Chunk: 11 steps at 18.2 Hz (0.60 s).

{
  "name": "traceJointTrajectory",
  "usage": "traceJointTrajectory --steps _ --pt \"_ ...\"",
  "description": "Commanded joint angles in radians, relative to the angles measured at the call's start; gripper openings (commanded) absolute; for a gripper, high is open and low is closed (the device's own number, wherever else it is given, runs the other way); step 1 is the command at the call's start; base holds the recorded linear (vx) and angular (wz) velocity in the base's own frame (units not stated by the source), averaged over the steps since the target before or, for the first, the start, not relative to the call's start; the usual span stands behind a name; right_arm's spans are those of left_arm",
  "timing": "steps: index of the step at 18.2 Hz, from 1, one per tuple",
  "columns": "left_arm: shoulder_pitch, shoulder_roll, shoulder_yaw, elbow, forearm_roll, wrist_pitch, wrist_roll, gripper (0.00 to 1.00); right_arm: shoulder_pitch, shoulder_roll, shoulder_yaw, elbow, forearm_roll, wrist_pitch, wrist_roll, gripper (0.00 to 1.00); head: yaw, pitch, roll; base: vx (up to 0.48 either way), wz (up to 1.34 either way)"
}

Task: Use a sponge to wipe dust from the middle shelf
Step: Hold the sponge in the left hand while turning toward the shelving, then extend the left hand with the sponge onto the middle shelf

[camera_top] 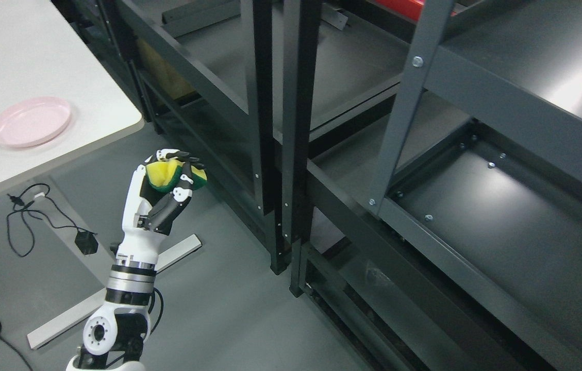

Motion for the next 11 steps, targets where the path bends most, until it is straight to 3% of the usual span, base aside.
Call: traceJointTrajectory --steps 1,6,11 --pt "-0.009 0.017 -0.283 -0.019 -0.102 -0.059 -0.04 0.0 0.0 -0.017 0.0 -0.017 0.0 0.001 -0.001 1.0 0.0 0.0 0.0 -0.06 -0.48" --pt "-0.031 0.017 -0.512 -0.018 -0.317 -0.136 -0.096 0.0 0.0 -0.017 0.001 -0.017 0.0 0.001 -0.001 1.0 0.0 0.0 0.0 -0.038 -0.4" --pt "-0.191 0.017 -0.717 -0.008 -0.534 -0.201 -0.097 0.01 0.0 -0.017 0.001 -0.017 0.0 0.001 -0.001 1.0 0.0 0.0 0.0 -0.03 -0.4"
